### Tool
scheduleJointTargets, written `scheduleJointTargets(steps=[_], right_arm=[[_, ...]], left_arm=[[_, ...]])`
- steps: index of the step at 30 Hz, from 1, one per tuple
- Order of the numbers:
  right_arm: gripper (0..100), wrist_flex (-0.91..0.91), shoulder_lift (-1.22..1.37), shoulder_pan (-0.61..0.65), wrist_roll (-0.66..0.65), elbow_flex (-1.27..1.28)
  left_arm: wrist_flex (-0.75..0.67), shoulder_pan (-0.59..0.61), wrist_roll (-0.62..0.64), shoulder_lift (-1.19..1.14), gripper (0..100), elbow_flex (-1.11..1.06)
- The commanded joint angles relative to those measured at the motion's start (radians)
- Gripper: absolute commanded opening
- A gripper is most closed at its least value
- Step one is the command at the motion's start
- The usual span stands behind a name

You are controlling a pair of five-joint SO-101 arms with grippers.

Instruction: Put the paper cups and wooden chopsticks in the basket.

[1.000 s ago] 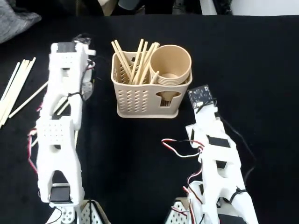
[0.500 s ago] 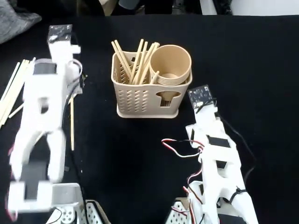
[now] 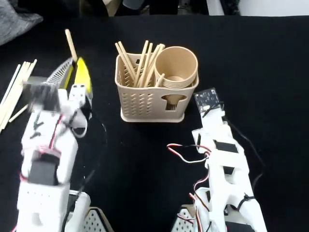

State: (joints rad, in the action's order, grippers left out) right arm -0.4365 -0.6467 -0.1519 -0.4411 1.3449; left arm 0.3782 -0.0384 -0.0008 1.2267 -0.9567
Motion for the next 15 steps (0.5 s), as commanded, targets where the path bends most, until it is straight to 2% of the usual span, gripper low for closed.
scheduleJointTargets(steps=[1, 8, 15], right_arm=[[1.2, 0.014, -0.024, -0.012, -0.009, -0.005], [1.2, 0.014, -0.024, -0.012, -0.009, -0.005], [1.2, 0.014, -0.024, -0.012, -0.009, -0.005]], left_arm=[[-0.276, -0.094, 0.008, 0.112, 3, -0.002], [-0.284, -0.174, 0.015, 0.021, 3, 0.177], [-0.287, -0.219, 0.015, -0.199, 3, 0.183]])
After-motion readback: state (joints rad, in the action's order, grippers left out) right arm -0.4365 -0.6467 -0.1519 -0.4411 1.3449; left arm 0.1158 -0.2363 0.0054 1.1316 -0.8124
